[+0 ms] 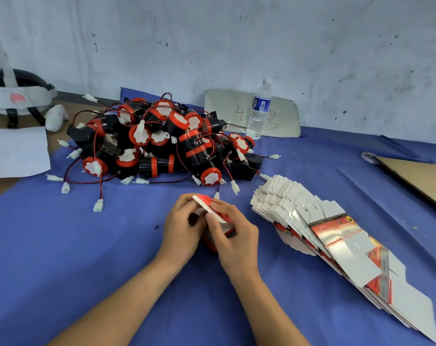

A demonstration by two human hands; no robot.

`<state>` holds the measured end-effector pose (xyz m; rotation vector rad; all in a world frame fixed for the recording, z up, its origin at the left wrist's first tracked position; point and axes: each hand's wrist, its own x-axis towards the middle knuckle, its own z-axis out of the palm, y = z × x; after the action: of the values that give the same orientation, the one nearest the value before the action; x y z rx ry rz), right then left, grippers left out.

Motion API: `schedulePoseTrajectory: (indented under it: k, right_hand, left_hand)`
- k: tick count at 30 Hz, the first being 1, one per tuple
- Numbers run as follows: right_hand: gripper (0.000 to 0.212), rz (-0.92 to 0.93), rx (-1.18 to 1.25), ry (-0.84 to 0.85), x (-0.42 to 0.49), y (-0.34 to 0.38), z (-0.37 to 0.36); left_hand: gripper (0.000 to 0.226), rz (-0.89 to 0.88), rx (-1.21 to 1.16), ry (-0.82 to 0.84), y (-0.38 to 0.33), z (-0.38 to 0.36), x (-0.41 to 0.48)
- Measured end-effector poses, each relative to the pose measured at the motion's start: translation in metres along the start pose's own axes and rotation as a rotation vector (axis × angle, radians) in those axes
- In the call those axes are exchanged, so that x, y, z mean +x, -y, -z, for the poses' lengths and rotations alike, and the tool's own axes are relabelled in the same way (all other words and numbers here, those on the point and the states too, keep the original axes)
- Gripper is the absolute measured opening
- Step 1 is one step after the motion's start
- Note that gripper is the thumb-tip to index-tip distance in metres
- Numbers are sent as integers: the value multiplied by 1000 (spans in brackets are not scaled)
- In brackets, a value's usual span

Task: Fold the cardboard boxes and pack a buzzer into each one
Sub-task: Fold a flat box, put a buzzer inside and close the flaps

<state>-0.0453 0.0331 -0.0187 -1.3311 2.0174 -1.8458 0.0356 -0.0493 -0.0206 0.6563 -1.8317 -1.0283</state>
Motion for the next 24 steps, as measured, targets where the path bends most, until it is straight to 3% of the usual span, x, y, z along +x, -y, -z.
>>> schedulePoseTrajectory:
  k: [4, 11, 17, 24]
  right_hand:
    - [26, 47, -55, 27, -3, 2, -1]
    - [54, -6, -90, 65, -3, 5, -1]
    - [19, -53, -92, 118, 0, 2, 1]
    - [19, -45, -155, 127, -1, -1, -1]
  left_hand:
    - [26, 204, -233, -68, 1, 0, 2]
    - [36, 198, -272, -55, 0, -2, 2]
    - [38, 291, -356, -94, 5, 5, 8]
    - [32, 253, -261, -29, 7, 6, 7]
